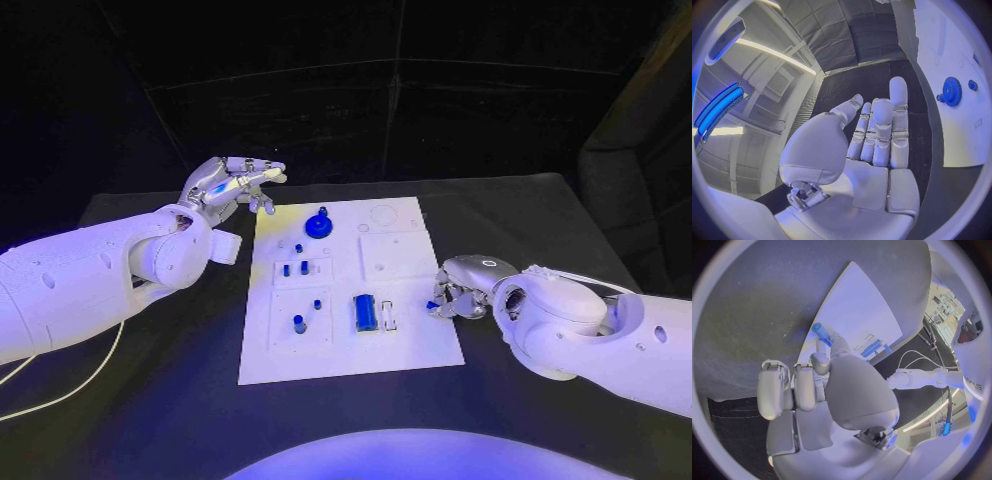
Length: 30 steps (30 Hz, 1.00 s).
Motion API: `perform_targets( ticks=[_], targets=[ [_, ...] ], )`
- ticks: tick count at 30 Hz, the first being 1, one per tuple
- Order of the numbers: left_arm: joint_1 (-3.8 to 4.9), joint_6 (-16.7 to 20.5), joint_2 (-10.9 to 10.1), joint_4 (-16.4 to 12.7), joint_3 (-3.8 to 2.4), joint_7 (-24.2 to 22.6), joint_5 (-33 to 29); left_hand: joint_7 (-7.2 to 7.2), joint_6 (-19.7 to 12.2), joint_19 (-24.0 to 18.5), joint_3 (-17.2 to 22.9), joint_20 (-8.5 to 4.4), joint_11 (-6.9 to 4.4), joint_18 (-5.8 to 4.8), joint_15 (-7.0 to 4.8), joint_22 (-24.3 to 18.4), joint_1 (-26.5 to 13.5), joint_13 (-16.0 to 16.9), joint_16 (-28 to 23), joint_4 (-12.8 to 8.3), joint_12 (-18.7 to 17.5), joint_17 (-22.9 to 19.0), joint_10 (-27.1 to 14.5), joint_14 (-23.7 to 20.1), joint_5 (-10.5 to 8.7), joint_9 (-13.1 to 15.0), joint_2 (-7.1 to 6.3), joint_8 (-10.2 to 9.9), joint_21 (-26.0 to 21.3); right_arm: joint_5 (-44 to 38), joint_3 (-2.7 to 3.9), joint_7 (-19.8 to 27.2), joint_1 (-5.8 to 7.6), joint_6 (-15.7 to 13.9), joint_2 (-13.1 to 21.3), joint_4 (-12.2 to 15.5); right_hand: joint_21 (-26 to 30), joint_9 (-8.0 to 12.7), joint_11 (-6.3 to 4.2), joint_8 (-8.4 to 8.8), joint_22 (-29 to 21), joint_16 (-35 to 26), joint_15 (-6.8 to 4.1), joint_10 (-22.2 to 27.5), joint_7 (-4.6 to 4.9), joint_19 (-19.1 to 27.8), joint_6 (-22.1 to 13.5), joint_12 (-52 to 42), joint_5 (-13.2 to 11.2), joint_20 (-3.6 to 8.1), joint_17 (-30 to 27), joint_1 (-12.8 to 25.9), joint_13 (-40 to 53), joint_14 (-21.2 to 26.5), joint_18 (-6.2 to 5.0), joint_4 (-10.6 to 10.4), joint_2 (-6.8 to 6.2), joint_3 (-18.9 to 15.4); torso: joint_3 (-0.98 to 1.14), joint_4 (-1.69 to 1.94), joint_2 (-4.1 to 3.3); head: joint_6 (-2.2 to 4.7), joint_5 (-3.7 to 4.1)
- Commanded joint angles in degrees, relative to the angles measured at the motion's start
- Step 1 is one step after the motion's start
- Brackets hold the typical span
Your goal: Assemble the parts on the task board
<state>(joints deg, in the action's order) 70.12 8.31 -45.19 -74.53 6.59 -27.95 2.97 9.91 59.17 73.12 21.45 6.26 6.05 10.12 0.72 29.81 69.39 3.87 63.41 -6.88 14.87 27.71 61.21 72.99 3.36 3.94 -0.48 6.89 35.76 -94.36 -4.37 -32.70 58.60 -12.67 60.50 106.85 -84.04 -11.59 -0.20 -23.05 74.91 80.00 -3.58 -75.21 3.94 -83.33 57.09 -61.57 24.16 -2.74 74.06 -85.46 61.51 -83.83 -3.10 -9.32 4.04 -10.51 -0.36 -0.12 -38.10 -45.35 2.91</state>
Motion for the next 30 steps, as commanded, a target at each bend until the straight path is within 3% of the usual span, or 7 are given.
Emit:
perform_targets(
  ticks=[1,3,7,12,20,30],
  targets=[
    [0.03,-0.6,-0.03,-0.01,-0.02,0.0,-0.14,0.16,-0.13,-0.17,-0.31,0.19,-0.08,0.33,0.16,-0.06,-0.3,-0.05,-0.15,0.14,0.13,-0.05,-0.37,-0.41,0.15,-0.05,0.48,0.39,-0.08,7.36,-0.24,-0.32,-0.24,-7.67,0.36,0.72,0.27,-0.26,-0.06,0.27,6.64,0.07,-0.39,-0.23,0.37,-0.07,0.23,-0.41,2.38,0.19,0.22,-0.7,0.68,-3.24,0.76,-0.06,0.36,1.21,-0.08,0.09,-0.09,0.06,-0.33],
    [0.03,-0.57,-0.04,0.0,-0.02,0.05,-0.14,0.16,-0.14,-0.17,-0.3,0.19,-0.08,0.33,0.16,-0.06,-0.28,-0.05,-0.15,0.14,0.13,-0.07,-0.37,-0.42,0.15,-0.05,0.49,0.39,-0.09,10.25,-0.24,0.64,-0.23,-10.58,0.57,1.46,0.25,-0.26,-0.04,0.44,6.67,0.13,-0.37,-0.53,0.38,-0.1,0.28,-0.94,2.82,0.17,0.32,-0.62,1.22,-3.26,0.77,-0.2,0.19,1.53,0.0,-0.01,-0.15,0.11,-0.49],
    [0.02,-0.56,0.0,-0.01,-0.02,0.11,-0.14,0.15,-0.15,-0.16,-0.27,0.18,-0.09,0.33,0.15,-0.07,-0.22,-0.05,-0.15,0.11,0.15,-0.09,-0.39,-0.42,0.16,-0.05,0.54,0.4,-0.11,14.26,-0.22,1.79,-0.2,-13.7,0.77,2.48,0.3,-0.2,0.05,0.84,6.61,0.11,-0.3,-0.53,0.5,-0.05,0.2,-0.93,3.01,0.13,0.3,-0.09,1.23,-3.26,0.75,-0.71,-0.12,1.85,-0.09,-0.02,-0.15,0.12,-0.4],
    [0.01,-0.54,-0.02,-0.07,-0.02,0.18,-0.14,0.12,-0.18,-0.1,0.01,0.16,-0.12,0.35,0.11,-0.15,0.14,-0.06,-0.12,-0.03,0.22,-0.14,-0.47,-0.45,0.19,-0.05,0.86,0.47,-0.2,17.46,-0.21,2.51,-0.19,-15.23,0.35,3.16,0.3,-0.17,0.12,1.12,6.62,0.11,-0.25,-0.55,0.57,-0.06,0.21,-0.95,3.01,0.09,0.33,0.32,1.28,-3.27,0.75,-1.1,-0.43,2.06,-0.14,0.01,-0.21,0.09,-0.61],
    [0.01,-0.48,-0.12,-0.22,-0.02,0.28,-0.14,0.11,-0.22,-0.02,0.51,0.12,-0.15,0.35,0.08,-0.22,0.65,-0.08,-0.07,-0.28,0.29,-0.17,-0.56,-0.46,0.22,-0.05,1.28,0.56,-0.29,19.18,-0.2,2.27,-0.18,-14.56,-1.44,2.86,0.16,-0.34,0.02,1.33,6.83,0.29,-0.28,-0.83,0.39,-0.23,1.04,-1.2,2.66,0.06,0.61,1.3,1.55,-3.33,0.8,-2.13,-1.1,2.62,-0.16,0.03,-0.3,0.12,-0.7],
    [0.02,-0.55,-0.06,-0.26,-0.02,0.65,-0.14,0.13,-0.28,0.02,0.94,0.1,-0.14,0.35,0.07,-0.28,1.02,-0.1,-0.11,-0.54,0.34,-0.38,-0.65,-0.56,0.23,-0.05,1.49,0.63,-0.36,19.58,-0.2,0.5,-0.18,-10.54,-4.57,1.41,-0.59,-0.86,-0.49,1.41,7.85,1.07,-0.65,-2.8,-0.24,-1.04,2.66,-3.87,2.5,0.31,1.79,2.71,4.12,-3.61,1.06,-3.69,-2.0,3.47,-0.2,0.12,-0.33,0.05,-0.79]
  ],
)
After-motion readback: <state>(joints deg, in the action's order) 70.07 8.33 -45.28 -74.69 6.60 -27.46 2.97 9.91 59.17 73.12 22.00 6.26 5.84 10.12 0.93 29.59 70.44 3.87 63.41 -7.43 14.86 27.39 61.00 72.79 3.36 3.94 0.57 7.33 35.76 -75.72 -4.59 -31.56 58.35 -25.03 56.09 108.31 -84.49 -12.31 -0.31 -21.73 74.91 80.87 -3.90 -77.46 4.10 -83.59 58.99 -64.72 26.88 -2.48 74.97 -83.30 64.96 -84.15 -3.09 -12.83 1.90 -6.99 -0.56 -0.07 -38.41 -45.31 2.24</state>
